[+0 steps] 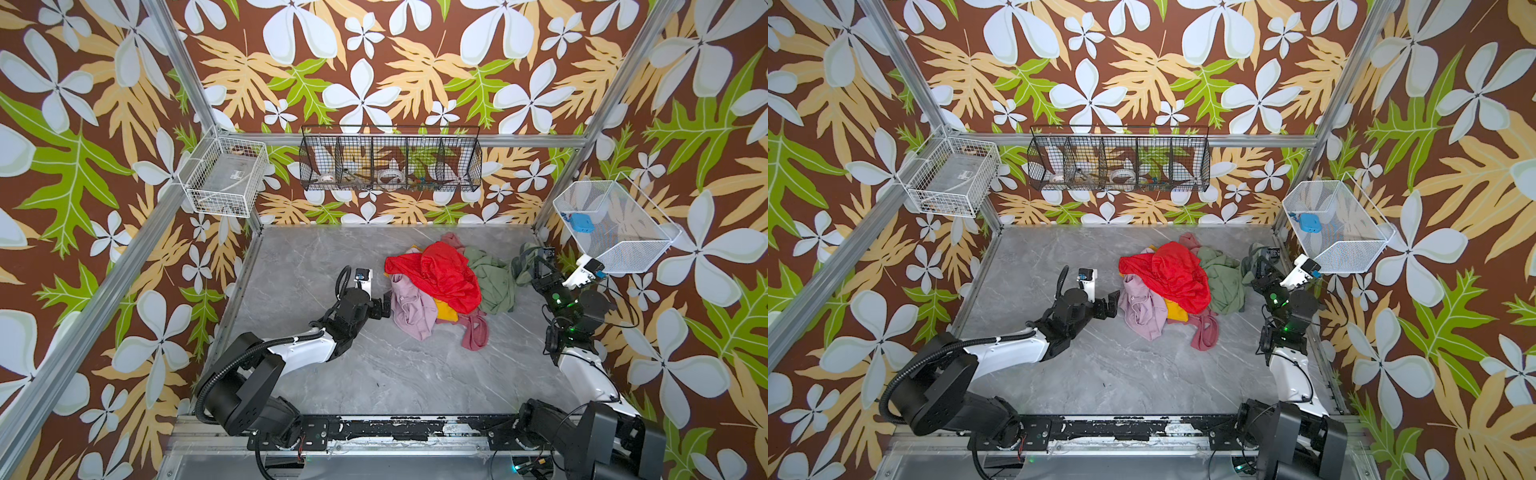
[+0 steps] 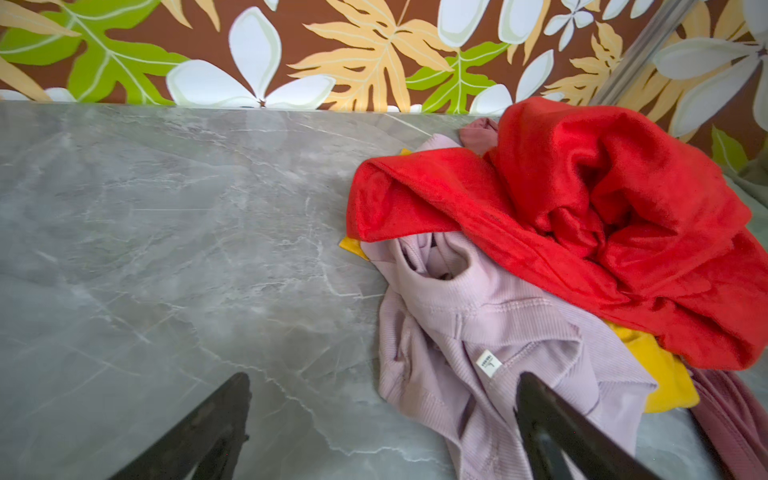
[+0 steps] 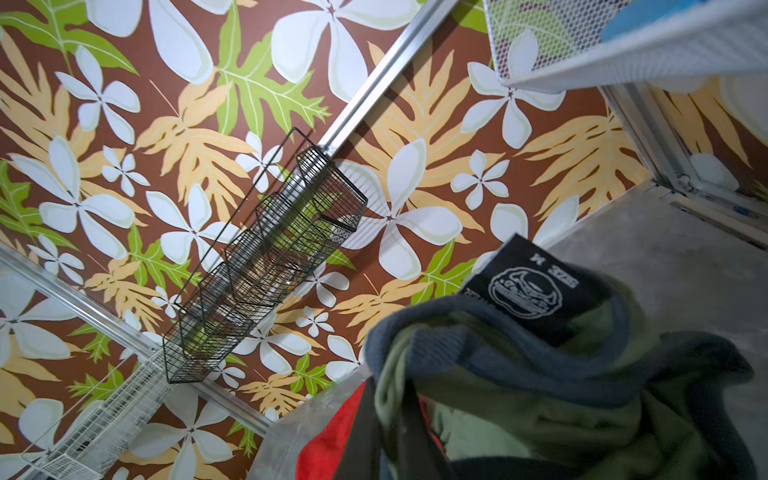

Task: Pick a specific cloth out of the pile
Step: 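Close the right gripper on the green shirt and lift it off the pile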

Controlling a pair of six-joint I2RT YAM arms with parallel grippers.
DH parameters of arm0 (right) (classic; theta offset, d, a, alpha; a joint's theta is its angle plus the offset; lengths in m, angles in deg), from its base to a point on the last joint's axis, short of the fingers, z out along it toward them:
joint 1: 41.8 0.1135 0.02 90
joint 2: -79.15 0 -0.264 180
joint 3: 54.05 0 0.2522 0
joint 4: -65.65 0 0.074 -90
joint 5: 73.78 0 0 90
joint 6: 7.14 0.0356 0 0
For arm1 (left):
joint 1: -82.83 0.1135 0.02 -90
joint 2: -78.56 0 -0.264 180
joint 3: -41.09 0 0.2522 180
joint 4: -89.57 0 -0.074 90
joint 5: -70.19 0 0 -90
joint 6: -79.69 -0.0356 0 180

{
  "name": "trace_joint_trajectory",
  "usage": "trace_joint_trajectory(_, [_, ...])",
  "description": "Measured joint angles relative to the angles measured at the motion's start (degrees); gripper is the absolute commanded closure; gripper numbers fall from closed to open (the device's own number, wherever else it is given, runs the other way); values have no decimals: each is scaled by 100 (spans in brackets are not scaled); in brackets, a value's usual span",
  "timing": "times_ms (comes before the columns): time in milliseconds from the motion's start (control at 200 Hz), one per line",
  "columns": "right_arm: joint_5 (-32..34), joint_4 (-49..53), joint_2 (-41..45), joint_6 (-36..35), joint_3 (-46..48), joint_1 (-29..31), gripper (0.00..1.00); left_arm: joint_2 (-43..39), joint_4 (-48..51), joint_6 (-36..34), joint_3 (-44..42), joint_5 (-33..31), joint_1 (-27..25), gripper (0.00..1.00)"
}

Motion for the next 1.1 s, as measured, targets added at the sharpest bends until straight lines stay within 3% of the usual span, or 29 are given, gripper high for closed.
trace_joint_trajectory(335, [37,313,817,144,-83,186,100,455,114,4,503,136,-197,0])
trace_joint_trajectory(596, [37,813,1150,105,-221,813,100,616,306,2,754,140,-321,0])
trace_joint_trajectory(1101, [181,1241,1121,-22,-1751,911,100,1036,546,-2,1185,269,-476,0])
